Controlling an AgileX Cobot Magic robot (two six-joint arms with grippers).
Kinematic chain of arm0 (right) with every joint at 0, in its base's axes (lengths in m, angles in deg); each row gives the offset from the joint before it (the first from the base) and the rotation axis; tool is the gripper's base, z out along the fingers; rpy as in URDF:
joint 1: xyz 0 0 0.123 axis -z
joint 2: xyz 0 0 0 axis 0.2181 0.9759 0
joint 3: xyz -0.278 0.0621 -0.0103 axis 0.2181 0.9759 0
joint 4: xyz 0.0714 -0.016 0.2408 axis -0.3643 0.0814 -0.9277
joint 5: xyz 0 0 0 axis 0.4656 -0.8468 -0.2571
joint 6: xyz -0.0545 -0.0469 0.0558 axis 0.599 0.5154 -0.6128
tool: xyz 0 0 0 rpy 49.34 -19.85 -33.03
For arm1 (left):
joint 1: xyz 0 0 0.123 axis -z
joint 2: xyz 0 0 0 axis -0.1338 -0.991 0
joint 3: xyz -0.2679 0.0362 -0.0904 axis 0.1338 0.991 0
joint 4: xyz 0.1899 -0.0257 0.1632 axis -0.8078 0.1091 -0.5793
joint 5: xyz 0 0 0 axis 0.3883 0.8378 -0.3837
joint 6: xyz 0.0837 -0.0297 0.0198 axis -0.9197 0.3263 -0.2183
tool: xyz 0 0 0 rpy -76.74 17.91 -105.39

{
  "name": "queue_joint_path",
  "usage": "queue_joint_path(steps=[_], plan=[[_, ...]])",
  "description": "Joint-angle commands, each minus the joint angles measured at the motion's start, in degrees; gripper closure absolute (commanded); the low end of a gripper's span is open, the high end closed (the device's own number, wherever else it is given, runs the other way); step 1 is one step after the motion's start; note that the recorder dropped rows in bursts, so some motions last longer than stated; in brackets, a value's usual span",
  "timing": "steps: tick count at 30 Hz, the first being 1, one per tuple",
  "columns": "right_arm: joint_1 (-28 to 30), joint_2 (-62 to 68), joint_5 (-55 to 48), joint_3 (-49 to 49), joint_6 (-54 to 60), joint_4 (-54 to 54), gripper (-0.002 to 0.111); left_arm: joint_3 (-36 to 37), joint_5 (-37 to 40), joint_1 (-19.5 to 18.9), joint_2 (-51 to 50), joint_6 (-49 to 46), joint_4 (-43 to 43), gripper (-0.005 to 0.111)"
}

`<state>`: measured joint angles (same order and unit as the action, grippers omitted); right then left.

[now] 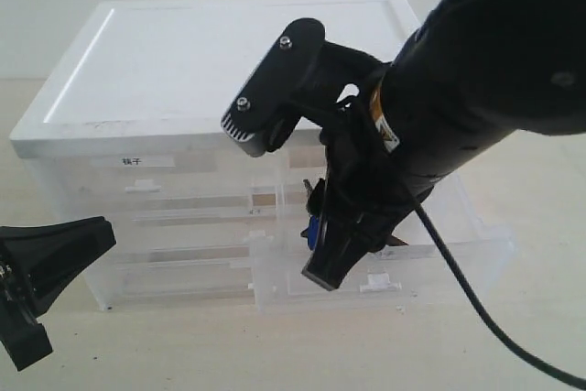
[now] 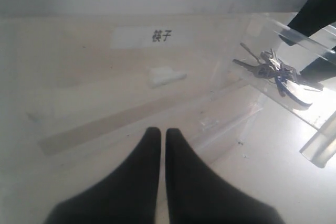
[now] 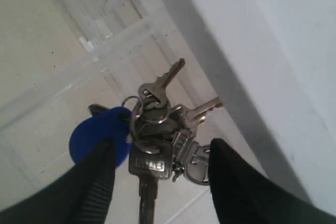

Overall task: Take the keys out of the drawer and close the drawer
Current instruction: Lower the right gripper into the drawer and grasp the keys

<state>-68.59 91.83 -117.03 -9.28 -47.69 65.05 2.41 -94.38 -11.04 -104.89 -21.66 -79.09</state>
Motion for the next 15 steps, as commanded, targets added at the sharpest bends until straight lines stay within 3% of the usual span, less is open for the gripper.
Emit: queue_joint_path(steps=[1,4,11,15], plan=[[3.50,1.48,-0.26,-0.15,-0.83,-0.76,0.059,0.16,-0.76,-0.12,-0.12,0.17,-0.17,0.102],[7.71,2.12,1.13,-0.15,-0.22,-4.72,0.050,0.16,-0.76,-0.12,-0.12,0.40,-0.29,0.102],[7.99,2.12,2.24,-0.15,4.07,-7.71,0.050,0.16,-0.76,-0.12,-0.12,0.57,-0.42,0.102],[7.99,2.12,3.52,-0.15,12.32,-15.09,0.050,0.16,-0.76,-0.12,-0.12,0.57,-0.42,0.102]])
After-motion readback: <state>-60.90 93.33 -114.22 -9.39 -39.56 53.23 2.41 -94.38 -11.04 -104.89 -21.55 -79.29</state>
